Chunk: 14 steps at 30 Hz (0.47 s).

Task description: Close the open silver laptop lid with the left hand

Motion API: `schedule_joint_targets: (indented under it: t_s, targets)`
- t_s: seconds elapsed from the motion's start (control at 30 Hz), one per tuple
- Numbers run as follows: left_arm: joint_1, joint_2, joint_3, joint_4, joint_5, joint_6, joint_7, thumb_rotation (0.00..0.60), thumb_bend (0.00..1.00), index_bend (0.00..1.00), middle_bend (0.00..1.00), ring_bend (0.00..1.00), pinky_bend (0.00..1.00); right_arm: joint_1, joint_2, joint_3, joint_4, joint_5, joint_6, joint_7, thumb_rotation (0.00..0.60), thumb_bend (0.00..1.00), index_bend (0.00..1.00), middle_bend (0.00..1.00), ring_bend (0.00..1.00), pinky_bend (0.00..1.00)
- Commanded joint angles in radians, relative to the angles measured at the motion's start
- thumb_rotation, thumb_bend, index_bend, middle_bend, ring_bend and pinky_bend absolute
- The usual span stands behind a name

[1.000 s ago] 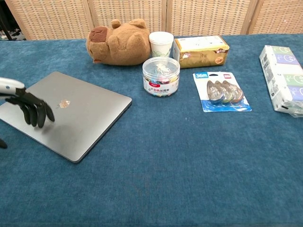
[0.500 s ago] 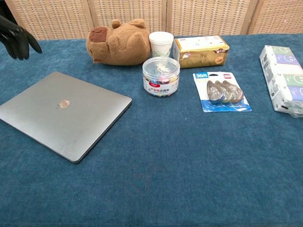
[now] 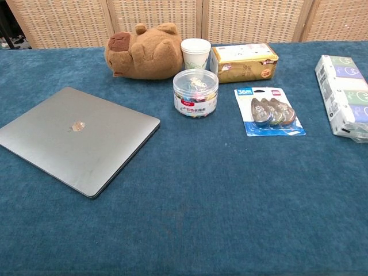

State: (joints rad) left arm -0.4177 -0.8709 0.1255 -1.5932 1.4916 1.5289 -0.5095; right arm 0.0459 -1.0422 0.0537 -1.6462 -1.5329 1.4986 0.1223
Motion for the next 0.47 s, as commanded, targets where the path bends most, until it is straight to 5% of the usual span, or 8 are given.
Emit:
schedule_joint_targets:
  t_s: [0.03,0.47]
  targets:
    - [0.105,-0.075,-0.016,0.062,-0.024,0.088,0.005,0.6,0.09,0.24,0.1,0.11,0.18,0.006,0.003,0.007,-0.002,0.007,-0.006,0.007,0.6,0.23,0.2,0.0,0.0,0.0]
    - [0.304,-0.279,-0.064,0.212,0.052,0.328,0.022,0.6,0.09,0.24,0.09,0.1,0.16,0.04,0.001,0.028,-0.015,0.038,-0.048,-0.014,0.6,0.23,0.2,0.0,0.0,0.0]
